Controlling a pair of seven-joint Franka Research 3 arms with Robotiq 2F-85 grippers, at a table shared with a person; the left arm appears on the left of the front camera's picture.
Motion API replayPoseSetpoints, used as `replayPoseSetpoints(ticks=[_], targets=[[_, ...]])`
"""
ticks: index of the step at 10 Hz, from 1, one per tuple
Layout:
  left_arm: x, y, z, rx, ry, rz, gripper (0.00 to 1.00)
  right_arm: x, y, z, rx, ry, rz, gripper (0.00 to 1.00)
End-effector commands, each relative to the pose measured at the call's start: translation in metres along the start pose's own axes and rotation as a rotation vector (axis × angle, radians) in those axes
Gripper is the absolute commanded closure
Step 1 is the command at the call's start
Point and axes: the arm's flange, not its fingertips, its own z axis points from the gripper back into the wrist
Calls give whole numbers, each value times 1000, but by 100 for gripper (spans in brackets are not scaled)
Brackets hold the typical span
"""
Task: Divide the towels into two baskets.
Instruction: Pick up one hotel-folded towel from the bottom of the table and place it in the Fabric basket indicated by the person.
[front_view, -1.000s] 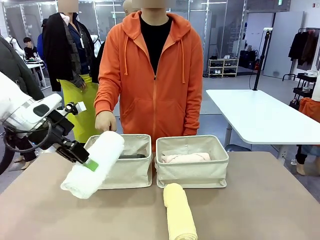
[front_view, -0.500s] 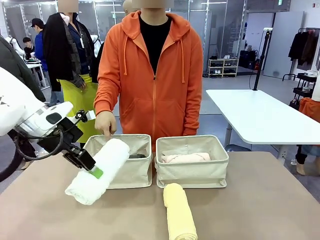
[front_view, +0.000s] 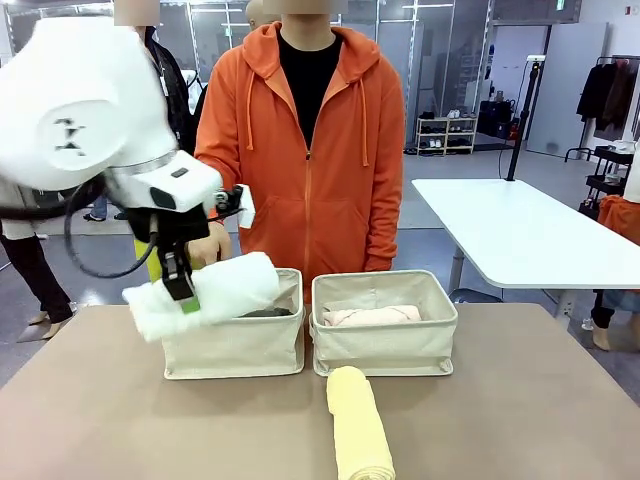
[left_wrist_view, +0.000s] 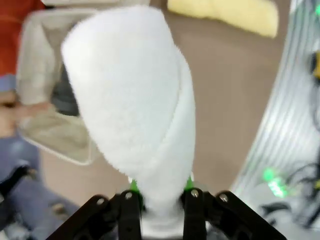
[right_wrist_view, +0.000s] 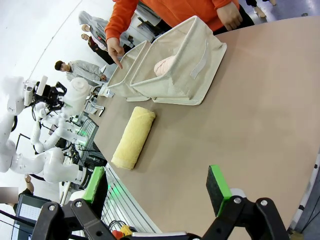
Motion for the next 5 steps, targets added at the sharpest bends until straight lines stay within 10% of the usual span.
replayPoseSetpoints(ticks=[1,5], targets=[[15,34,-4,217,75,-338,68,0,2,-2,-4,-18,9,0],[47,94,-48,313,144,-409,68,0,2,-2,-4,-18,9,0]])
